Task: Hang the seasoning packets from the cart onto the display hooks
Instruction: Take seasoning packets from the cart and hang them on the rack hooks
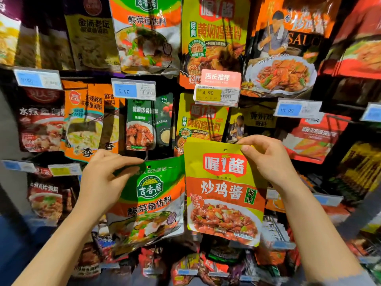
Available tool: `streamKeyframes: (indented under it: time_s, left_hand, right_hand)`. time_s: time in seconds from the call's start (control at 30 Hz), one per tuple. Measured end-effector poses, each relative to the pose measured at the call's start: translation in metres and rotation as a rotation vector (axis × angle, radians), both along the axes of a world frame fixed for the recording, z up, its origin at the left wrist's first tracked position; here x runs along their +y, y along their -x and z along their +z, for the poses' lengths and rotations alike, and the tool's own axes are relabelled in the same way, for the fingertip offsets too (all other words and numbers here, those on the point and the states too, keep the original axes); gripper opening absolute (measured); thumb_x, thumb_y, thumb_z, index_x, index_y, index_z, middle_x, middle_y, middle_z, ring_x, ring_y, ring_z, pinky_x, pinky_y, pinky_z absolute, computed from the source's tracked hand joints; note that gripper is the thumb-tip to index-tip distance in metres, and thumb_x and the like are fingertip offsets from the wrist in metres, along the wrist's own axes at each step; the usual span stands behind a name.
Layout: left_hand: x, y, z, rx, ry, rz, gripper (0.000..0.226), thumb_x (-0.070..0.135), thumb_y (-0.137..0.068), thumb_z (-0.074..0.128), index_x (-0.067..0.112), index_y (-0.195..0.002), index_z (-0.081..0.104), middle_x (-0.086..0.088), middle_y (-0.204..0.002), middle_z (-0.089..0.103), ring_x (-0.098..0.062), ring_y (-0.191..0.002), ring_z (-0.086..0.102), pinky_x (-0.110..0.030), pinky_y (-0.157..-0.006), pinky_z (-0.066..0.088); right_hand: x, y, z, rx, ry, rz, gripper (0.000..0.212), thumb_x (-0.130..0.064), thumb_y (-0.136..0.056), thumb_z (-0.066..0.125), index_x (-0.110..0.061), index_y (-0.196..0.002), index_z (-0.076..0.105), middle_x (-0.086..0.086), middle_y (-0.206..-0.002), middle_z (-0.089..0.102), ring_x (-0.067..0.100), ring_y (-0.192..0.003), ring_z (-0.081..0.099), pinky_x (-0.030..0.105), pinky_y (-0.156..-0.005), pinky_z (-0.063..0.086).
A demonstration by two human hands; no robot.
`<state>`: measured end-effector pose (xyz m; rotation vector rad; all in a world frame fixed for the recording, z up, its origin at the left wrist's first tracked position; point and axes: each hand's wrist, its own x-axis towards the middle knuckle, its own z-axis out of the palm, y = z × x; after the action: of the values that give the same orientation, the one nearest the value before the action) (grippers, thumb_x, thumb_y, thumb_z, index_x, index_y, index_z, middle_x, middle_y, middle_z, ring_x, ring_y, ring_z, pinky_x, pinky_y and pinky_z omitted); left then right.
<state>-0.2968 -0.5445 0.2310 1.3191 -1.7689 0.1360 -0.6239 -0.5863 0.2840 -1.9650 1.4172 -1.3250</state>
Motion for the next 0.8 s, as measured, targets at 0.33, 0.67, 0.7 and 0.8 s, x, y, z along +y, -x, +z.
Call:
streamKeyframes:
  time_s: [0.33, 0.67, 0.7, 0.8]
  left_hand:
    - [0.011, -0.020, 0.011, -0.035, 0.055, 0.135, 0.017, 0.018, -0.076, 0.069, 0.019, -0.091, 0.076, 0.006, -0.076, 0.067, -0.013, -0.077, 0.043, -0.009, -0.077, 0.031]
    - [0.004, -0.007, 0.025, -0.030, 0.132, 0.163, 0.017, 0.016, -0.075, 0.070, 0.017, -0.091, 0.076, 0.021, -0.074, 0.056, -0.011, -0.075, 0.039, -0.016, -0.065, 0.031]
    - [0.001, -0.005, 0.025, -0.031, 0.134, 0.161, 0.016, 0.014, -0.076, 0.074, 0.017, -0.091, 0.076, 0.018, -0.073, 0.057, -0.011, -0.076, 0.039, -0.016, -0.066, 0.031]
    - [-0.006, 0.001, 0.026, -0.038, 0.137, 0.153, 0.023, 0.003, -0.073, 0.078, 0.016, -0.092, 0.076, 0.013, -0.074, 0.059, -0.012, -0.076, 0.040, -0.024, -0.064, 0.032]
  right_hand:
    - [-0.052, -0.029, 0.020, -0.306, -0.080, 0.070, 0.024, -0.005, -0.091, 0.057, -0.025, -0.079, 0.065, 0.003, -0.085, 0.069, 0.016, -0.068, 0.067, 0.031, -0.063, 0.055]
    - [-0.092, -0.044, 0.024, -0.648, -0.276, 0.253, 0.010, 0.000, -0.091, 0.055, -0.007, -0.093, 0.063, -0.002, -0.064, 0.070, 0.011, -0.056, 0.067, 0.024, -0.050, 0.054]
    - [-0.094, -0.043, 0.024, -0.652, -0.272, 0.271, 0.011, -0.001, -0.091, 0.055, -0.007, -0.093, 0.063, -0.001, -0.065, 0.071, 0.012, -0.057, 0.067, 0.024, -0.051, 0.055]
    - [-0.101, -0.038, 0.026, -0.629, -0.268, 0.320, 0.014, -0.001, -0.091, 0.054, -0.011, -0.095, 0.064, 0.001, -0.070, 0.072, 0.015, -0.060, 0.069, 0.027, -0.054, 0.056]
